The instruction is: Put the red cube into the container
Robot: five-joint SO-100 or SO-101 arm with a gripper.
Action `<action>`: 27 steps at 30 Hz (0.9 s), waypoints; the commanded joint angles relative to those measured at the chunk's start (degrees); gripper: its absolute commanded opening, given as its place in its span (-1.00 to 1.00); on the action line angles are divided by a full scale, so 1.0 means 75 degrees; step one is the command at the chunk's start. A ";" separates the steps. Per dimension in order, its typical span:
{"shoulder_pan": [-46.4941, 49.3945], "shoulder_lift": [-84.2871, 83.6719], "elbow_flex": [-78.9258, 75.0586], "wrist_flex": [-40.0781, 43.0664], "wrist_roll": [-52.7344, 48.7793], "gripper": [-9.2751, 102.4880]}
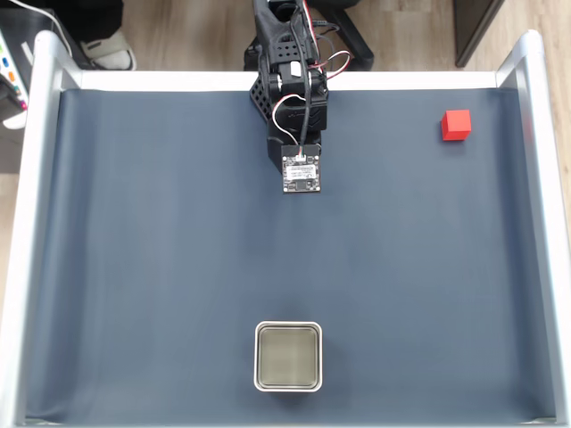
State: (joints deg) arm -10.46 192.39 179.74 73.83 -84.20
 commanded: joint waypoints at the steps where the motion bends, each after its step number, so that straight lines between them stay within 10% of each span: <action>1: 0.0070 -0.0023 -0.0059 0.0070 -0.0492 -0.83; 17: 0.0047 -0.0070 -0.0059 -0.0059 -0.0457 -0.83; 27: 0.0094 -0.0926 -0.0281 -0.3105 -0.0434 -0.83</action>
State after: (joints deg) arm -10.28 187.21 179.74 55.28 -87.36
